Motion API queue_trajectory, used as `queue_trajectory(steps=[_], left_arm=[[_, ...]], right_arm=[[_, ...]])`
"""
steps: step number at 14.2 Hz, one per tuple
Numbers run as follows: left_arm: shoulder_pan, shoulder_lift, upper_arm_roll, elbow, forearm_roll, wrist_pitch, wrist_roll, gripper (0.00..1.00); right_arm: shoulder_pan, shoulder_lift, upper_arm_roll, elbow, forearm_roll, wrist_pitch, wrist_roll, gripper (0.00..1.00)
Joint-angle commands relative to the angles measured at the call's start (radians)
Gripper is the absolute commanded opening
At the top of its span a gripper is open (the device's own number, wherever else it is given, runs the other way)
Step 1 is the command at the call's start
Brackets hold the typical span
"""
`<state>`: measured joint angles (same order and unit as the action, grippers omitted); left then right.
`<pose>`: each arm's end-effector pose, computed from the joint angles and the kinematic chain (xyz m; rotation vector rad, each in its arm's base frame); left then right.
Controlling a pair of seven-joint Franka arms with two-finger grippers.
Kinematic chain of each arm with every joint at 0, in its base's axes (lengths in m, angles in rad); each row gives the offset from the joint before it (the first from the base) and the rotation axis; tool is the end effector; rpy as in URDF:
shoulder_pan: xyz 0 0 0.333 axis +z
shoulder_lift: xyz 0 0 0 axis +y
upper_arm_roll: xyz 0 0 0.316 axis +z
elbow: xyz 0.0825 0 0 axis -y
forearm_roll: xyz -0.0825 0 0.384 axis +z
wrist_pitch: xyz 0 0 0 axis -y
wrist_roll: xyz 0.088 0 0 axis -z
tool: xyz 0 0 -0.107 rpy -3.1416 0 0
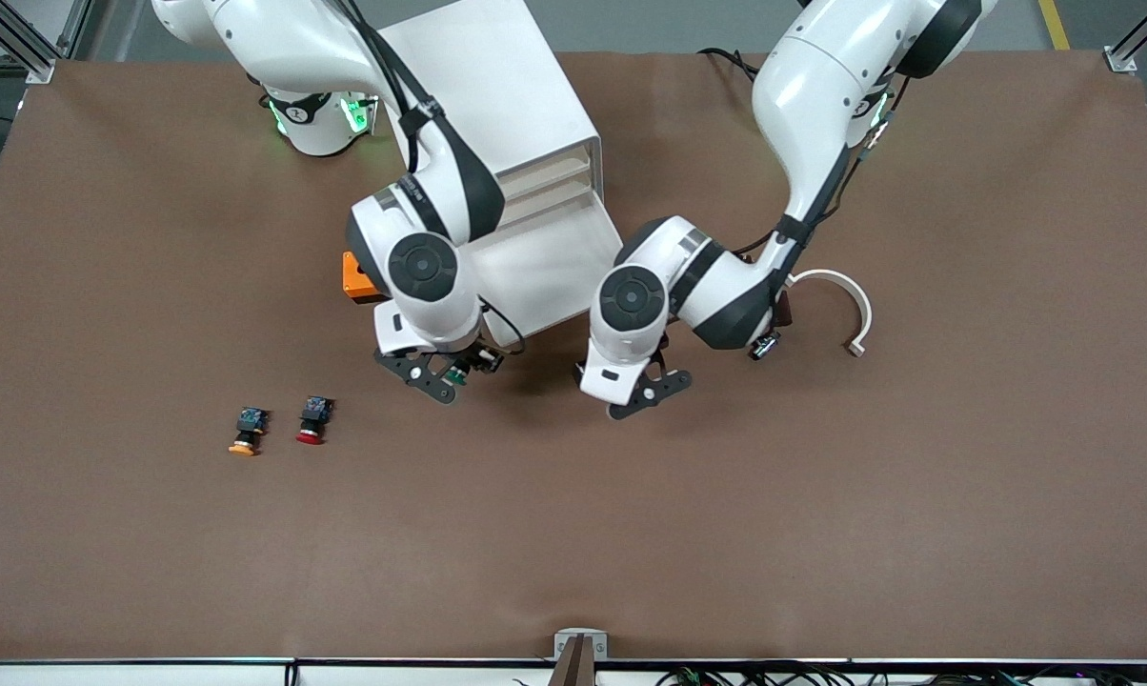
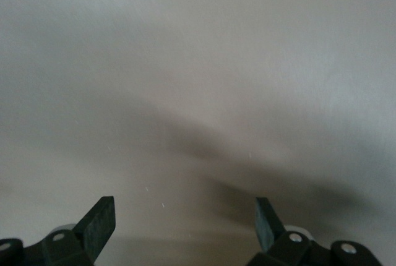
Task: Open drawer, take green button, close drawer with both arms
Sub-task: 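Carry the green button out while the left gripper pushes the drawer shut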
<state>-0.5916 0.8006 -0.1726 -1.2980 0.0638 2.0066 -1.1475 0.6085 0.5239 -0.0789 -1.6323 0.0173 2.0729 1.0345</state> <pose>0.5538 -0.4848 0.2627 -3.0491 -0.6190 0.1602 0.5781 0.3466 0.3089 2.9685 -0.7658 -0.0618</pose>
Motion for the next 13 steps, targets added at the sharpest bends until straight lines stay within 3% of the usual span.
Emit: queue_trajectory(steps=[1,13], left_arm=[[-0.039,0.012,0.004,0.002,0.010,0.012,-0.011,0.99],[-0.145,0.037,0.004,0.002,0.008,0.012,-0.011,0.99]], right_arm=[[-0.045,-0.021,0.014,-0.069,0.003,0.079,-0.123,0.00],[-0.220,-0.018,0.011,-0.115,-0.004,0.115,-0.497,0.00]])
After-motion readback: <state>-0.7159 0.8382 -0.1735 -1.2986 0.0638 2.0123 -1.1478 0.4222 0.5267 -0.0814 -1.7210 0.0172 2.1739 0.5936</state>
